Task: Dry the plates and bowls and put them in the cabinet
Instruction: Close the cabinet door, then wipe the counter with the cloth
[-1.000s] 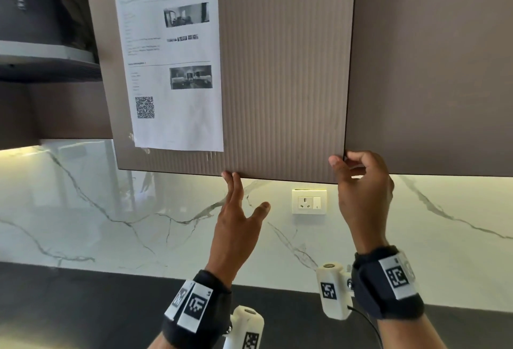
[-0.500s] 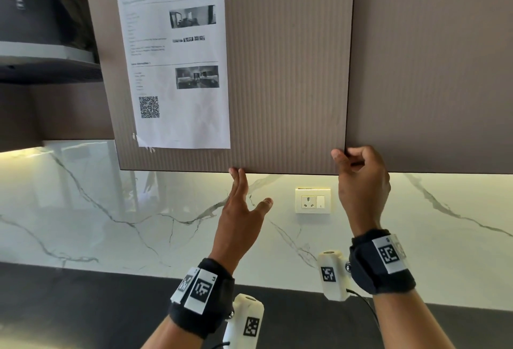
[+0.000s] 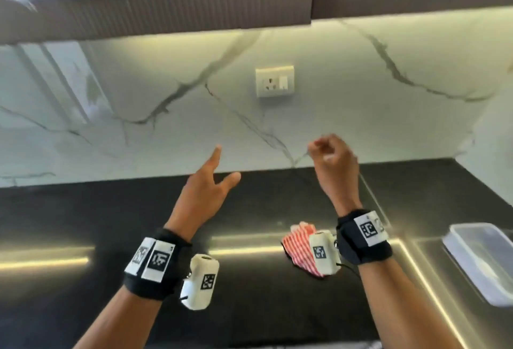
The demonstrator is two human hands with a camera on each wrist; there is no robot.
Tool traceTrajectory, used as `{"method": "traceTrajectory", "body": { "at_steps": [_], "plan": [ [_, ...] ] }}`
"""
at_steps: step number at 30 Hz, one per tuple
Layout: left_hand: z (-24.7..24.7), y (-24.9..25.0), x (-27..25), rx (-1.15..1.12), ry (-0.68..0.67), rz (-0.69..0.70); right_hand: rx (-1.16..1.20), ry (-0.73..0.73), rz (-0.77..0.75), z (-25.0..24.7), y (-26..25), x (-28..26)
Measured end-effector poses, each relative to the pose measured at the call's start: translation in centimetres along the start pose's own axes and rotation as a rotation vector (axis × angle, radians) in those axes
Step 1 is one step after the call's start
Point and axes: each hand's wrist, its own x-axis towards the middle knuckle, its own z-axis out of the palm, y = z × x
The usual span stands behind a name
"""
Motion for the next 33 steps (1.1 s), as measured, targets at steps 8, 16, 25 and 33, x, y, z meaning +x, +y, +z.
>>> {"method": "traceTrajectory", "body": {
  "at_steps": [8, 16, 25, 33],
  "plan": [
    [13.1, -9.0, -6.1, 0.058, -0.324, -0.24, -0.485, -0.808, 0.465, 2.1, 15.2, -14.6],
    [19.1, -9.9, -5.6, 0.008, -0.431, -0.338, -0.51, -0.777, 0.367, 1.8, 17.1, -16.5],
    [21.7, -11.4, -4.2, -0.06, -0.611, -0.294, -0.113, -0.908, 0.529, 0.5, 16.9, -17.1],
    [21.2, -12.3, -1.9, -0.119, -0.909, -0.113, 0.199, -0.509, 0.86, -1.9, 15.1, -18.2]
  ]
}}
